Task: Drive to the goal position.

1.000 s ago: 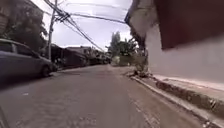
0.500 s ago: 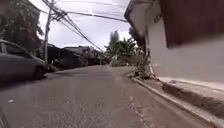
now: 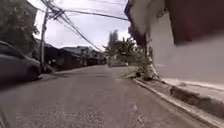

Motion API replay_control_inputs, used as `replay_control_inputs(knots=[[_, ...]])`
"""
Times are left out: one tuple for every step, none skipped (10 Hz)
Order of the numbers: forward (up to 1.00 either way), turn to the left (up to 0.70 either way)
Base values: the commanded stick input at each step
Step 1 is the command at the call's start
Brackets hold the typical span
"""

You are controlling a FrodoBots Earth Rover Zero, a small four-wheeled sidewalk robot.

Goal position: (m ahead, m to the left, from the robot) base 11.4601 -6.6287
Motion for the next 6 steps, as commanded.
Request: replay_control_inputs(knots=[[0.70,0.03],[0.70,0.03],[0.70,0.03],[0.70,0.03],[0.70,0.03],[0.70,0.03]])
